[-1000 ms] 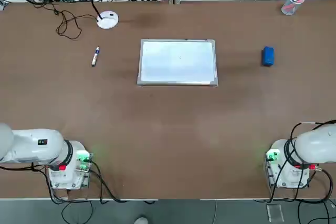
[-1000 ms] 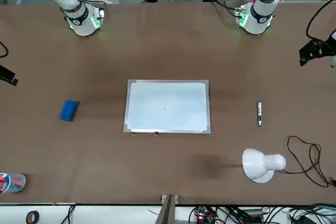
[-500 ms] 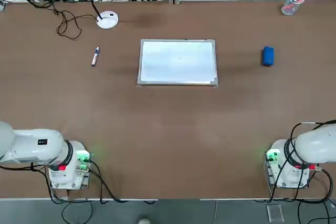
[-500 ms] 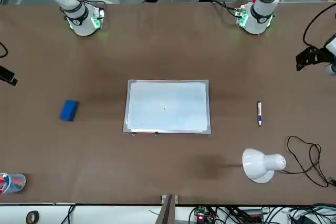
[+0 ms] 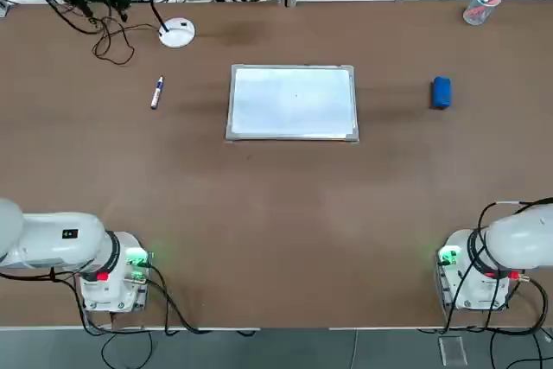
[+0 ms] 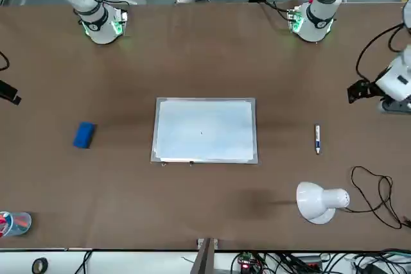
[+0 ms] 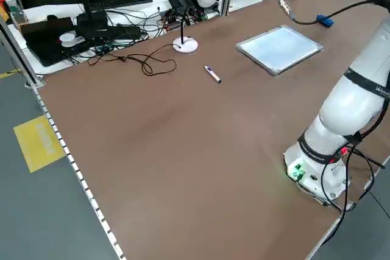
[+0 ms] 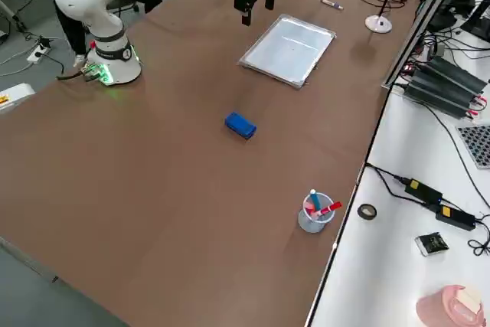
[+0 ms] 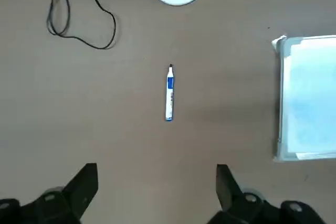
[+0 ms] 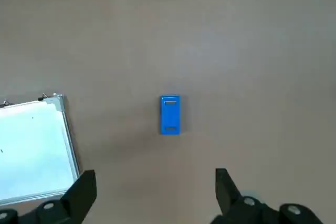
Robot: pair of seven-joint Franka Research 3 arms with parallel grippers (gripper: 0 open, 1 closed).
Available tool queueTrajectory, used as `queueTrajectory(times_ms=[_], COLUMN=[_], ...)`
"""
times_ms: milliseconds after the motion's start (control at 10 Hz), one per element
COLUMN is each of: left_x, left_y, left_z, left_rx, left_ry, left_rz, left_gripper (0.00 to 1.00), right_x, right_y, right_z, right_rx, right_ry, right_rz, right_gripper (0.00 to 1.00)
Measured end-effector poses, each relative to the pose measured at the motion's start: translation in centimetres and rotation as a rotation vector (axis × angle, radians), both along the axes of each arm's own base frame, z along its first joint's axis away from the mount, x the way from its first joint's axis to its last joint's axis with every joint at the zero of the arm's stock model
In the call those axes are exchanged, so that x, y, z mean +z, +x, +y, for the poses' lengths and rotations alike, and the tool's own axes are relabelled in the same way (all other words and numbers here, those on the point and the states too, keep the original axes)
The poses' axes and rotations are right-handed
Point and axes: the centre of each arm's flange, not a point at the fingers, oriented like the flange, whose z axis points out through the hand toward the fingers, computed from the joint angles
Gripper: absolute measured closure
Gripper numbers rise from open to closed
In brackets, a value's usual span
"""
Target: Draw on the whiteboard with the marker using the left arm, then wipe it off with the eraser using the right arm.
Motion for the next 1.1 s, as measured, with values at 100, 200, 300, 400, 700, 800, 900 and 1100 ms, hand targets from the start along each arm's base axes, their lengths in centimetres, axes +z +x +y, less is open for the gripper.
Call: queueTrajectory(times_ms=[100,200,300,400,700,800,900,1100], left_x=[-1.8,-3.7,-5.5,-7.2,-12.1,-13.8,-15.6,-18.7], left_y=[-0.1,-0.2,-0.4,-0.6,-1.2,-1.4,-1.6,-2.2], left_z=[0.0,0.1,0.2,0.5,0.8,0.8,0.9,0.9], left_rx=[-0.001,-0.002,0.000,0.003,0.006,0.005,0.004,0.003], left_ry=[-0.001,-0.003,-0.004,-0.005,-0.013,-0.017,-0.022,-0.030], left_rz=[-0.006,-0.012,-0.015,-0.015,-0.024,-0.034,-0.042,-0.049], left_gripper=[0.00,0.00,0.00,0.00,0.00,0.01,0.01,0.01], right_x=[0.0,0.0,-0.1,-0.1,-0.1,-0.2,-0.3,-0.4], right_y=[0.0,0.0,0.0,0.0,-0.1,-0.1,-0.2,-0.3], right_z=[0.0,0.0,0.0,0.0,0.0,0.0,0.0,0.0], right_rx=[0.000,0.000,0.000,0.000,0.000,0.000,0.000,0.000], right_ry=[0.000,0.000,0.000,0.000,0.000,0.001,0.001,0.002], right_rz=[0.000,0.001,0.002,0.002,0.002,0.004,0.006,0.009], right_gripper=[0.00,0.00,0.00,0.00,0.00,0.00,0.00,0.00])
